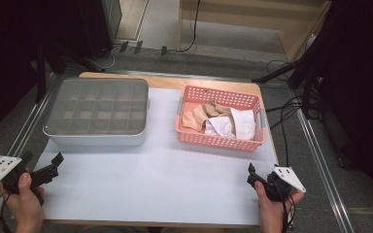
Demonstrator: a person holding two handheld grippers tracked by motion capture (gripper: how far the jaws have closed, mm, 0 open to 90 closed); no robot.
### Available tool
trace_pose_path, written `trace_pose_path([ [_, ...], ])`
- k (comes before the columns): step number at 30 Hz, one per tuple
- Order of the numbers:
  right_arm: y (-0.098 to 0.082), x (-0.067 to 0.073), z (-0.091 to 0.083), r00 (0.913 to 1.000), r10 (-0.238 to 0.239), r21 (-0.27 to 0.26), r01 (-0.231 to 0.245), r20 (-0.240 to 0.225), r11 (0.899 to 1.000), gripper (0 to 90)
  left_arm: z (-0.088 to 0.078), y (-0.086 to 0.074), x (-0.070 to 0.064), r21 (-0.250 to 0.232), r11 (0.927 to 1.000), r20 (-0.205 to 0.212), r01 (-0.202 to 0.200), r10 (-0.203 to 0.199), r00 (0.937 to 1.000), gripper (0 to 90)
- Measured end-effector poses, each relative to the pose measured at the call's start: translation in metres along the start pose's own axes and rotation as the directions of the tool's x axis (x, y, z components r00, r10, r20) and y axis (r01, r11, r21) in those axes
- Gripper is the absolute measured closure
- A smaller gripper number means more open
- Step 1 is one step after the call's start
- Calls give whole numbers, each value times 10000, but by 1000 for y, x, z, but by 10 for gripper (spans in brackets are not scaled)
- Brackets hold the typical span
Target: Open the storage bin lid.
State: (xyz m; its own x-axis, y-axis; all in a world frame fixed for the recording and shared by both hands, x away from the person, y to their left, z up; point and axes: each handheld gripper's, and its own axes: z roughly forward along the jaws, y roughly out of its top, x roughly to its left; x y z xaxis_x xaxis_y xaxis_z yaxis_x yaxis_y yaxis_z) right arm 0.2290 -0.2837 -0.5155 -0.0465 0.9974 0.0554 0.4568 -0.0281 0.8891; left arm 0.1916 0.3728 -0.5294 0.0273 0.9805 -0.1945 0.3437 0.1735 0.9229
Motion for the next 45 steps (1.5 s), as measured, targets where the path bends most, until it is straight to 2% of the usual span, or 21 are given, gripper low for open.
trace_pose_path([
  [5,2,19,-3,9990,-332,-156,328,-294,9993,140,0,1,2,53,9999,100,119,-120,9999,0],
  [9,5,25,-7,9979,-394,-291,380,-511,9989,141,-2,2,3,-7,10000,326,12,-11,9995,0],
  [10,6,26,-9,9977,-383,-335,365,-553,9988,141,-3,3,4,42,9999,426,124,-126,9990,0],
  [11,7,26,-10,9970,-458,-378,436,-617,9983,141,-4,4,3,102,9999,389,68,-72,9992,0],
  [15,11,29,-16,9961,-482,-520,444,-738,9977,142,-6,6,-5,126,9995,474,-306,300,9984,0],
  [19,17,34,-19,9956,-358,-568,310,-870,9979,142,-9,11,-12,86,9999,721,-53,47,9974,0],
  [22,23,39,-20,9933,-284,-571,220,-1122,9981,142,-11,17,-18,142,9998,929,-170,156,9956,0],
  [25,30,43,-22,9930,-307,-697,228,-1144,9973,146,-14,22,-21,111,9992,912,-380,369,9951,0],
  [29,37,49,-23,9893,-72,-718,-33,-1455,9974,146,-19,29,-19,81,9992,942,-404,395,9948,0],
  [34,46,62,-22,9841,-190,-674,72,-1764,9977,146,-19,36,-22,229,9984,826,-510,489,9954,0],
  [38,50,79,-19,9764,-339,-628,209,-2133,9978,148,-15,41,-25,409,9984,771,-397,365,9964,0],
  [40,52,88,-17,9720,-464,-557,345,-2304,9979,148,-14,45,-27,426,9980,692,-466,436,9967,0],
  [45,57,107,-11,9622,-463,-571,321,-2684,9979,150,-9,52,-31,650,9952,578,-737,700,9959,6],
])
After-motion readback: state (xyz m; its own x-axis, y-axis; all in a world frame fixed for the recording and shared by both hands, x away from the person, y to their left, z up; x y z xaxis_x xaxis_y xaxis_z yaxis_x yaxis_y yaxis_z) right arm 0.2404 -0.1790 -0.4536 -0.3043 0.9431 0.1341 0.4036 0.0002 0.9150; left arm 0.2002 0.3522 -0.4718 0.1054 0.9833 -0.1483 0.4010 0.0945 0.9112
